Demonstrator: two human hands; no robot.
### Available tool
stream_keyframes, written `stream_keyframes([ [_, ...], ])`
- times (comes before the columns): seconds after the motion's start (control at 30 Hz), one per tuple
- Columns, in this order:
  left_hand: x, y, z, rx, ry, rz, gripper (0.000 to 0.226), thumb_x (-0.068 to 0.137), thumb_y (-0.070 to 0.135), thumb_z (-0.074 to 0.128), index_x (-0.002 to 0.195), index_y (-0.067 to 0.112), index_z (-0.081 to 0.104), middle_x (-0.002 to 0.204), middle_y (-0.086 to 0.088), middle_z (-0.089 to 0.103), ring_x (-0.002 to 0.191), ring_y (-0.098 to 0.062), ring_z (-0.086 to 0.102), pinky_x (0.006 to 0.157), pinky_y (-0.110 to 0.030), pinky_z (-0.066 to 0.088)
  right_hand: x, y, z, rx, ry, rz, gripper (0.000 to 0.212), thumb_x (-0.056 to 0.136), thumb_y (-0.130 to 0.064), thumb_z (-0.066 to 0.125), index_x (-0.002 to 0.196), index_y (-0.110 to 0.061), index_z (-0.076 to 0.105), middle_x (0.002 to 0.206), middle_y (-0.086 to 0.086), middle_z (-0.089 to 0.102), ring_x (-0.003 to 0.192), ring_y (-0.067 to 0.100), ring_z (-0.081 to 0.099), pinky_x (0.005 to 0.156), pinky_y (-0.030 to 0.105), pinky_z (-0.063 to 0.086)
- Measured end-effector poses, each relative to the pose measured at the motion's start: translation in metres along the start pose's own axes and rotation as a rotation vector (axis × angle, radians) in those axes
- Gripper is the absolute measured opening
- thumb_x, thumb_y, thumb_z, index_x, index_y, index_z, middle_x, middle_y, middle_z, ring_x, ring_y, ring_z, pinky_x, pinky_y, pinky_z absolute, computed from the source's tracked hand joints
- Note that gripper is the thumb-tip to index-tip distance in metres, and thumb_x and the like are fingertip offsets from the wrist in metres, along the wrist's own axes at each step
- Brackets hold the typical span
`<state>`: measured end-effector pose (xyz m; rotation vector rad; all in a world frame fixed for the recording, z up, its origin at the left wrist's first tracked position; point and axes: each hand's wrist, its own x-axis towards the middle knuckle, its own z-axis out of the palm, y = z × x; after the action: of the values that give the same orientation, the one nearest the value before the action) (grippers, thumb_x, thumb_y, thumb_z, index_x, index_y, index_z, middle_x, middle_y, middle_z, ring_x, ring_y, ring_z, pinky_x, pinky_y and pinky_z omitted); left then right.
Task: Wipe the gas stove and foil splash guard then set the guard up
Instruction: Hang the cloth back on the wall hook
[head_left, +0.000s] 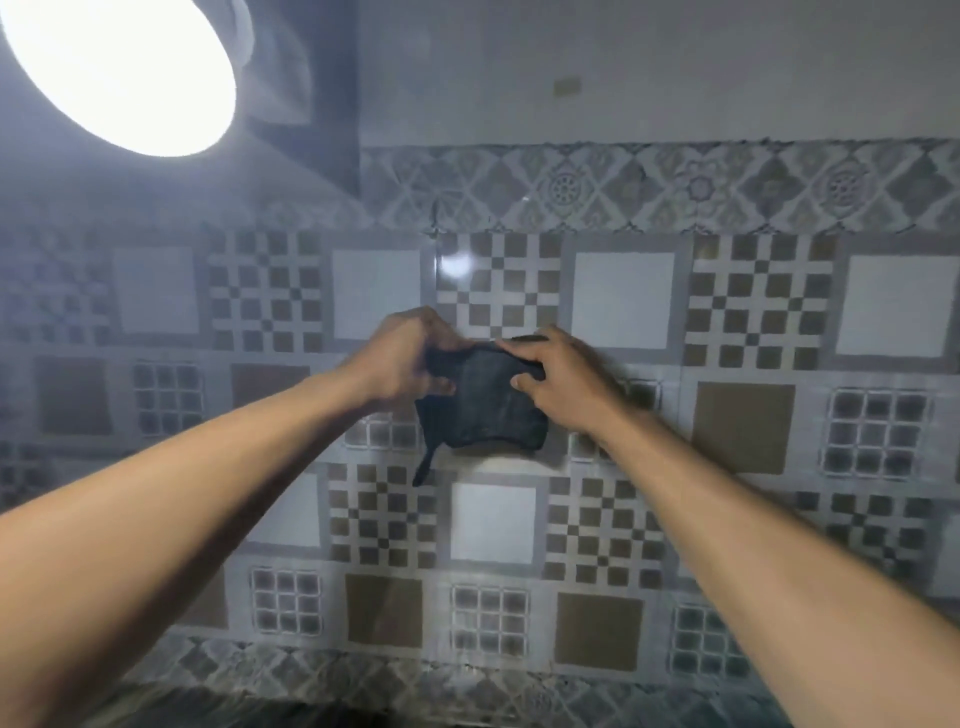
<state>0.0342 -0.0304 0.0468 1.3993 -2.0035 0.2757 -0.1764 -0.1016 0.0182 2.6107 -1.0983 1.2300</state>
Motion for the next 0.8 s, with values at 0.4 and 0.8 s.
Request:
stream_keyframes([
  [0.4, 0.014, -0.053, 0.066, 0.265, 0.176, 0.048, 0.035, 0.08, 0.077, 0.052, 0.096, 0.045, 0.052, 0.09, 0.01, 0.064, 0.077, -0.01, 0.064, 0.05, -0.023, 0.047, -0.001, 0.034, 0.052, -0.266, 0.112, -0.147, 0.045, 0.097, -0.014, 0.057, 0.139, -0.025, 0.05, 0.12, 0.013, 0.053, 0.104, 0.033, 0.053, 0.08, 0.046, 0.051],
  [0.8, -0.014, -0.033, 0.08, 0.117, 0.12, -0.101, 0.053, 0.08, 0.021, 0.078, 0.131, 0.018, 0.062, 0.118, -0.004, 0.053, 0.109, -0.027, 0.055, 0.093, -0.039, 0.052, -0.019, 0.029, 0.048, -0.208, 0.021, -0.019, 0.047, 0.097, -0.026, 0.056, 0.143, -0.03, 0.048, 0.108, 0.006, 0.045, 0.102, 0.027, 0.046, 0.092, 0.039, 0.044],
])
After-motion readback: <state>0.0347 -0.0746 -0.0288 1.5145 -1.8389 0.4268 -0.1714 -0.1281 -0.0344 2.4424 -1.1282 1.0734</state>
